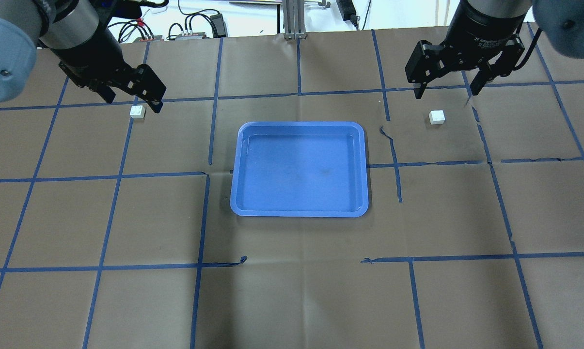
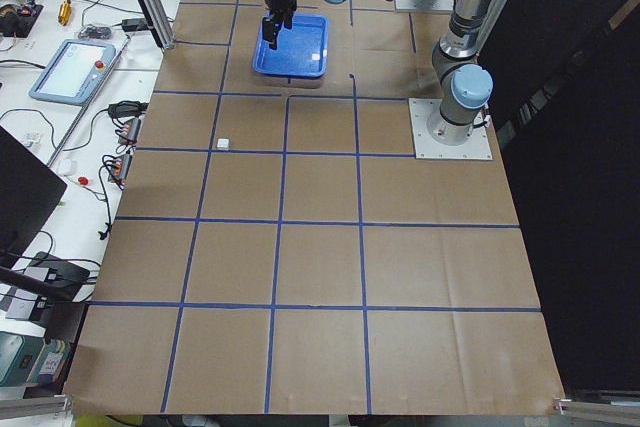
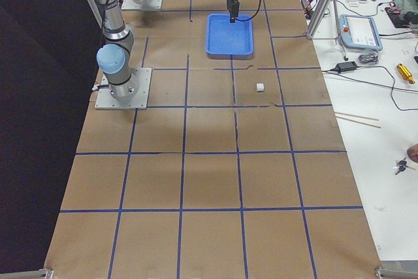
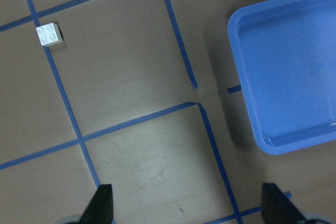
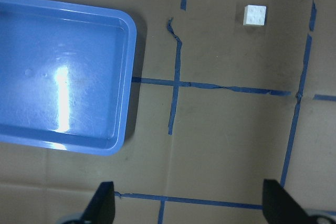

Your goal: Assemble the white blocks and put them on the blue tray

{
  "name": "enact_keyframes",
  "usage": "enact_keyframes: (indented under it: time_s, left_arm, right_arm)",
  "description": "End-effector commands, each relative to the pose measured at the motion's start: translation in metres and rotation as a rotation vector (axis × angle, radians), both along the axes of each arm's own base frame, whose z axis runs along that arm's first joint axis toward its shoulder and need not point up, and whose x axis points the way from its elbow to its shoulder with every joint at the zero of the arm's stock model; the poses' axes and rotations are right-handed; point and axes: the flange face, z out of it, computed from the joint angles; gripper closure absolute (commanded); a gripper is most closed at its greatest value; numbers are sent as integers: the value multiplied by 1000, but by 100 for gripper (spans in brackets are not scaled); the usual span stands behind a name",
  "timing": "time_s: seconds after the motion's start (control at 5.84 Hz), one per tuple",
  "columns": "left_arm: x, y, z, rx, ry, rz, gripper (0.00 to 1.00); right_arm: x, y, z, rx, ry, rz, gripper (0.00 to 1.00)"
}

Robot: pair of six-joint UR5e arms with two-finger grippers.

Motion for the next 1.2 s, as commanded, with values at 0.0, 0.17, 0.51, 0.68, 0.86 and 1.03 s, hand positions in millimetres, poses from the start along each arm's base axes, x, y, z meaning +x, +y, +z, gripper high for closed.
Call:
enact_keyframes:
  time_s: [0.0, 0.17, 0.51, 0.68, 0.86, 1.03]
  left_arm:
    - [36, -48, -57, -39, -31, -264, 2]
    - [46, -70, -98, -63, -62, -487, 2]
    - [99, -88, -162, 5, -59, -784, 2]
    - [121, -107, -180, -5, -80, -888, 2]
    - [124, -117, -197, -14, -89, -940, 3]
    - [131, -135, -215, -16, -87, -1005, 3]
  right_arm:
    - [-8, -10, 5, -68, 24, 361, 0]
    - [-10, -12, 3, -66, 29, 480, 0]
    - [-20, -26, -6, -76, 47, 811, 0]
    - [-40, -37, -16, -64, 47, 1008, 0]
    - [-77, -44, -19, -58, 44, 1115, 0]
    - [-112, -47, -22, -84, 17, 1235, 0]
